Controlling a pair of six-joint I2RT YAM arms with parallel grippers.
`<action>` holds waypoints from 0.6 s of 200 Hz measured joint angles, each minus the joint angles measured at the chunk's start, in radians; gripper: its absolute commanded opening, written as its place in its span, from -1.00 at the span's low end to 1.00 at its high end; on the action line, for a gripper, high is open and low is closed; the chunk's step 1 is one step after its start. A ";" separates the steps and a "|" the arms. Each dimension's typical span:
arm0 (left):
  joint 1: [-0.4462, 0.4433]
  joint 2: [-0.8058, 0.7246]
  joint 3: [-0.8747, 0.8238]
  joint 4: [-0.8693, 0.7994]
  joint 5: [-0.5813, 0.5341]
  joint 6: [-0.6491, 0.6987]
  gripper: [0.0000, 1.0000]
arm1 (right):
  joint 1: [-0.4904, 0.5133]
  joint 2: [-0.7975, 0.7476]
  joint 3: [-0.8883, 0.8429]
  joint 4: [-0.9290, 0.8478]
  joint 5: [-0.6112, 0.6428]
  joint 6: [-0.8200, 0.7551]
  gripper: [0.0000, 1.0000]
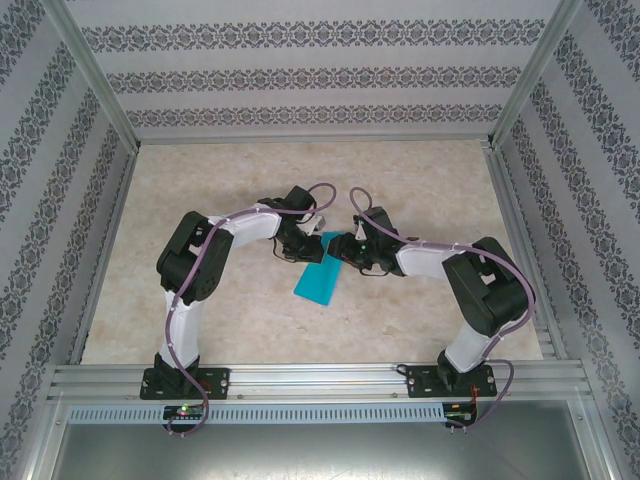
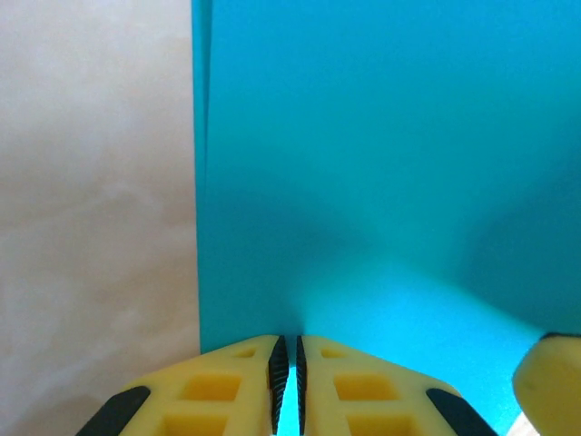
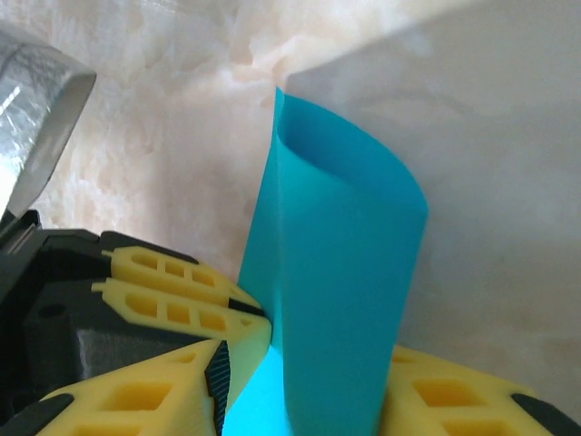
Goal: Fold a paper plane with a square sheet of paper (pick it up from the middle)
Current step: Pick up the paper from the center of the table.
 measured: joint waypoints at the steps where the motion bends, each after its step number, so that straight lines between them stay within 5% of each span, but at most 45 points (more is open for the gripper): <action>1: 0.000 0.000 0.000 0.000 0.000 0.000 -0.63 | 0.001 -0.001 -0.002 0.002 0.000 0.000 -0.18; 120: 0.005 -0.008 0.000 -0.010 0.015 0.000 -0.46 | 0.023 -0.057 -0.106 0.135 -0.005 0.075 -0.73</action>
